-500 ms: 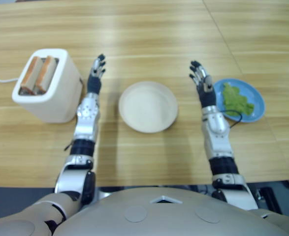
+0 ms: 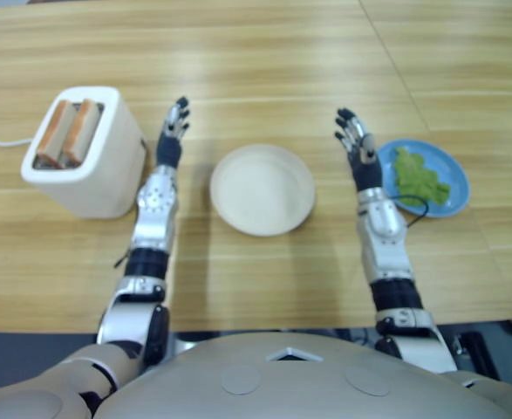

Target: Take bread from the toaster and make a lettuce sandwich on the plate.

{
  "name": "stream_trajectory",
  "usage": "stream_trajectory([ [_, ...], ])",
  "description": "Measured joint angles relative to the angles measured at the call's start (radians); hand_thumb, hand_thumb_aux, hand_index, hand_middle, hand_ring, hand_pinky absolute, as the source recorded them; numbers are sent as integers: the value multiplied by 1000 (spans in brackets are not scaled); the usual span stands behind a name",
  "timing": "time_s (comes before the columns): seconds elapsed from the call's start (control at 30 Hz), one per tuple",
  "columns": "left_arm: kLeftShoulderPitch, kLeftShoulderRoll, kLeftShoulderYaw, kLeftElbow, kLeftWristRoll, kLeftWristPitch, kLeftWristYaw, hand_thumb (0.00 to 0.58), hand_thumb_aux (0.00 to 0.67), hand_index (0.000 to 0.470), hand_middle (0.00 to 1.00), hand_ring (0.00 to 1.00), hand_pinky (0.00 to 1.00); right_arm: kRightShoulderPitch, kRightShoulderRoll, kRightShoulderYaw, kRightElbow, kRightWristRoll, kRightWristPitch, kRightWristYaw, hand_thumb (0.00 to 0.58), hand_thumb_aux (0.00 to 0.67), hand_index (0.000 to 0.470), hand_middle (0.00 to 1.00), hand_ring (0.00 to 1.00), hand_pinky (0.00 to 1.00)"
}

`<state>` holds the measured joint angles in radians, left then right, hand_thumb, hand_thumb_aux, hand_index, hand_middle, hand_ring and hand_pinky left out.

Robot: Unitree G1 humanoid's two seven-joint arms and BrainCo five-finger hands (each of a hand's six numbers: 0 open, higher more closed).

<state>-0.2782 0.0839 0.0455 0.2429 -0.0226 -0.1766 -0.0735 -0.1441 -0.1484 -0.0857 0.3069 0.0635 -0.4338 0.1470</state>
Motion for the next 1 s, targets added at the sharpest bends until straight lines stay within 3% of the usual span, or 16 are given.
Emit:
stream_trajectory([
  [0.13, 25, 91, -7, -483, -60, 144, -70, 0, 0, 0, 0, 0, 0, 2, 3, 2, 0, -3, -1, -8, 0, 0, 0, 0, 0, 0],
  [0.2, 11, 187, 56, -677, -104, 231, -97, 0, 0, 0, 0, 0, 0, 2, 8, 4, 2, -9, -2, -13, 0, 0, 0, 0, 0, 0],
  [0.3, 14, 361, 224, -773, -115, 323, -127, 0, 0, 0, 0, 0, 0, 4, 8, 2, 7, -15, -4, -23, 0, 0, 0, 0, 0, 0],
  [0.4, 73, 540, 396, -735, -48, 362, -140, 0, 0, 0, 0, 0, 0, 7, 10, 1, 12, -19, -9, -26, 0, 0, 0, 0, 0, 0],
  [0.53, 249, 721, 419, -545, 264, 358, -62, 0, 0, 0, 0, 0, 0, 3, 15, 5, 28, -20, -14, -27, 0, 0, 0, 0, 0, 0],
  [0.73, 363, 732, 322, -338, 477, 406, -1, 0, 0, 0, 0, 0, 0, 4, 15, 9, 30, -21, -15, -27, 0, 0, 0, 0, 0, 0],
  [1.0, 364, 735, 254, -166, 572, 437, 49, 0, 0, 0, 0, 0, 0, 15, 8, 8, 18, -20, -15, -26, 0, 0, 0, 0, 0, 0],
])
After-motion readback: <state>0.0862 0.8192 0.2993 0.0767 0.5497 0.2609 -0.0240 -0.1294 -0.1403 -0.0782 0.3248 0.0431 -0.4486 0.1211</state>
